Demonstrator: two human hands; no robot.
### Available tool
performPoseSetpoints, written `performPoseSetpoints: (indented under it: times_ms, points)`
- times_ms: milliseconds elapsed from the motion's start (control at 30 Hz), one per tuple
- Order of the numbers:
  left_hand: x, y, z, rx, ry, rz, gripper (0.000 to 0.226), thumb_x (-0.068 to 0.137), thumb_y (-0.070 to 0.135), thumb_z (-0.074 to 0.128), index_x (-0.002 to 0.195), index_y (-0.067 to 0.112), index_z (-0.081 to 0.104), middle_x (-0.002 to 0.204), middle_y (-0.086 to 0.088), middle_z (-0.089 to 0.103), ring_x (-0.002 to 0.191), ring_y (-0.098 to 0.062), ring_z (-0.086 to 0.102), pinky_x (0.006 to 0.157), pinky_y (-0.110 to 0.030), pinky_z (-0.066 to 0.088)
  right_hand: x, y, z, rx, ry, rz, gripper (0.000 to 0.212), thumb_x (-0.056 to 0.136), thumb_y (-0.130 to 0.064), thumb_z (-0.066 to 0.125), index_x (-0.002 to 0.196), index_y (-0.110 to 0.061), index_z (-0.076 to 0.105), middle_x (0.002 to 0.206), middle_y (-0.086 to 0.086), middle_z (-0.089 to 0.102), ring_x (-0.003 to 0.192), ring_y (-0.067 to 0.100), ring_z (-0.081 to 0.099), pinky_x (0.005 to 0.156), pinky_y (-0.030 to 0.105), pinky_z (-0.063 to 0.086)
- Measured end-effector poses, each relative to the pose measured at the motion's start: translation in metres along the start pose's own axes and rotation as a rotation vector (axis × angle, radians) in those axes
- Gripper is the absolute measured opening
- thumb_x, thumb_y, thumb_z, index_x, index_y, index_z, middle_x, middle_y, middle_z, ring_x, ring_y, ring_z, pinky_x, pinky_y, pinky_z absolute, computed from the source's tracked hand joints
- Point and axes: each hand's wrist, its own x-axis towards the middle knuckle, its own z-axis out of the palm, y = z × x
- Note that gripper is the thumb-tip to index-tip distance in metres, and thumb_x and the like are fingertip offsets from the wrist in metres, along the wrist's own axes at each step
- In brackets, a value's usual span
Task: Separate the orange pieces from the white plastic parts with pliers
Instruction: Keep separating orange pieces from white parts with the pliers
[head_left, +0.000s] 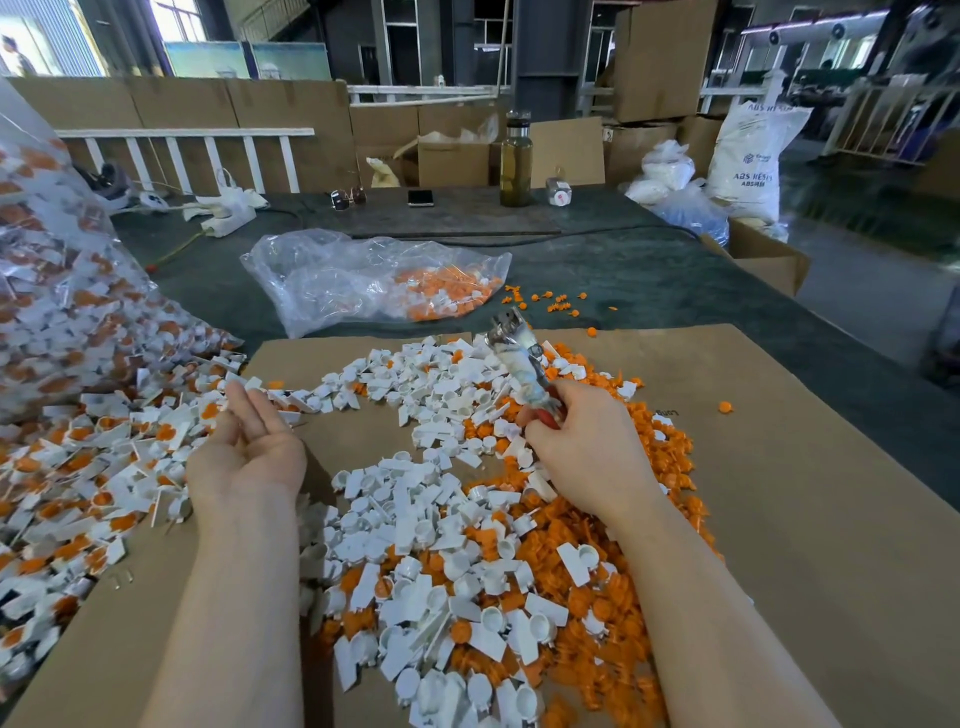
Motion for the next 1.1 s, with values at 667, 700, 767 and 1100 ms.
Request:
performPoseSetpoints:
  times_ms: [667, 700, 767, 1100]
  points:
    - [-0.028, -0.077, -0.045, 2.658, -1.014, 0.756, 0.016, 0.093, 0.042, 0.063, 0.108, 0.042, 0.068, 0.109, 0.009, 0.042, 0.121, -0.022, 0.037, 0.105, -0.043, 0.025, 0.000, 0.000, 0.001, -0.067, 0.019, -0.018, 0.016, 0.090, -0.029, 0.058, 0.077, -0.028, 0.048, 0.069, -0.011, 0.053, 0.061, 0.008, 0.051, 0.050, 0.020, 0.030]
    - [-0.027, -0.077, -0.047, 2.691, -1.031, 0.768, 0.020, 0.094, 0.041, 0.061, 0.114, 0.041, 0.066, 0.111, 0.008, 0.043, 0.121, -0.022, 0.037, 0.106, -0.043, 0.025, 0.000, 0.000, 0.000, -0.073, 0.019, -0.018, 0.016, 0.090, -0.029, 0.058, 0.077, -0.027, 0.048, 0.070, -0.011, 0.053, 0.061, 0.008, 0.051, 0.050, 0.019, 0.030]
    - [-0.025, -0.077, -0.050, 2.725, -1.042, 0.783, 0.029, 0.094, 0.041, 0.060, 0.122, 0.039, 0.063, 0.120, 0.005, 0.048, 0.122, -0.022, 0.037, 0.106, -0.043, 0.025, -0.001, -0.001, 0.000, -0.070, 0.015, -0.018, 0.018, 0.090, -0.027, 0.058, 0.075, -0.027, 0.048, 0.070, -0.010, 0.054, 0.060, 0.008, 0.051, 0.049, 0.019, 0.030]
    - [-0.025, -0.075, -0.046, 2.653, -1.136, 0.643, 0.015, 0.088, 0.037, 0.070, 0.091, 0.039, 0.056, 0.095, 0.018, 0.059, 0.107, -0.013, 0.048, 0.082, -0.030, 0.011, -0.001, -0.001, 0.000, -0.067, 0.005, -0.011, 0.016, 0.089, -0.025, 0.058, 0.075, -0.027, 0.050, 0.072, -0.006, 0.058, 0.063, 0.010, 0.054, 0.050, 0.022, 0.033]
